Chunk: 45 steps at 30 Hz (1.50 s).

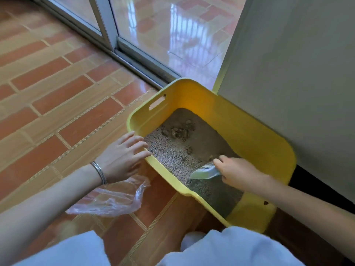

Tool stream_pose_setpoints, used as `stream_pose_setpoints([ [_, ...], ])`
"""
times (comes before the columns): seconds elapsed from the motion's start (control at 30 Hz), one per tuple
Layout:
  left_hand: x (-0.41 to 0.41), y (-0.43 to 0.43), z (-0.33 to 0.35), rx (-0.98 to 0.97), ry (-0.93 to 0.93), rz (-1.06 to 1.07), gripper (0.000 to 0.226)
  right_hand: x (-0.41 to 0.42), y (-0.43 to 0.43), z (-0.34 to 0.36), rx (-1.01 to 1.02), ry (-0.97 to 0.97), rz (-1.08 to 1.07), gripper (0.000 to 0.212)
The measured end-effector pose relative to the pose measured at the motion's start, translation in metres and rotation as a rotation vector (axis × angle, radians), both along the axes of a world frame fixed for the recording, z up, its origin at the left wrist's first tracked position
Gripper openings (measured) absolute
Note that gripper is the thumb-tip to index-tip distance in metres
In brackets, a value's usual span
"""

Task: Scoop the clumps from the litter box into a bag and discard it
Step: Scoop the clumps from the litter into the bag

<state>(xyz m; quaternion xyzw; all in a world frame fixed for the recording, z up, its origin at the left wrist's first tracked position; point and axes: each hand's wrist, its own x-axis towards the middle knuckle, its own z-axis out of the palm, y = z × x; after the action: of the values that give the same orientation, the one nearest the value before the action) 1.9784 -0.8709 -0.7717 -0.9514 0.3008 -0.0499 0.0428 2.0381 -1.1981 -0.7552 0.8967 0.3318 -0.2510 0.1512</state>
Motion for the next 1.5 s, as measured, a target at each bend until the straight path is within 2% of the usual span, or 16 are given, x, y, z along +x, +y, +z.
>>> stream_pose_setpoints([
  [0.13, 0.006, -0.015, 0.01, 0.029, 0.054, 0.047, 0.039, 0.032, -0.003, 0.009, 0.037, -0.102, 0.108, 0.016],
  [0.4, 0.004, -0.025, 0.009, 0.055, 0.081, 0.126, 0.036, 0.039, -0.019, 0.004, 0.079, 0.002, -0.067, 0.013],
  [0.5, 0.004, -0.023, 0.004, 0.06, 0.039, 0.117, 0.032, 0.032, -0.027, -0.006, 0.088, 0.056, -0.124, 0.023],
  [0.63, 0.005, -0.02, -0.002, 0.04, 0.011, 0.116, 0.03, 0.022, -0.034, -0.019, 0.02, -0.066, -0.158, 0.025],
  [0.7, 0.004, -0.019, -0.004, 0.039, 0.015, 0.128, 0.037, 0.017, -0.034, -0.023, -0.014, -0.098, -0.183, 0.026],
  [0.87, 0.006, -0.013, -0.017, -0.023, -0.016, 0.132, 0.04, 0.011, -0.023, -0.038, 0.023, -0.165, -0.218, 0.03],
  [1.13, 0.005, -0.014, -0.025, -0.073, -0.07, 0.129, 0.035, 0.023, 0.034, -0.066, 0.216, -0.225, -0.197, 0.027],
  [1.27, 0.005, -0.009, -0.027, -0.045, -0.076, 0.093, 0.032, 0.031, 0.052, -0.076, 0.313, -0.136, -0.309, 0.032],
  [1.5, 0.006, -0.007, -0.03, -0.038, -0.101, 0.092, 0.028, 0.024, 0.025, -0.086, 0.577, -0.021, -0.502, 0.02],
])
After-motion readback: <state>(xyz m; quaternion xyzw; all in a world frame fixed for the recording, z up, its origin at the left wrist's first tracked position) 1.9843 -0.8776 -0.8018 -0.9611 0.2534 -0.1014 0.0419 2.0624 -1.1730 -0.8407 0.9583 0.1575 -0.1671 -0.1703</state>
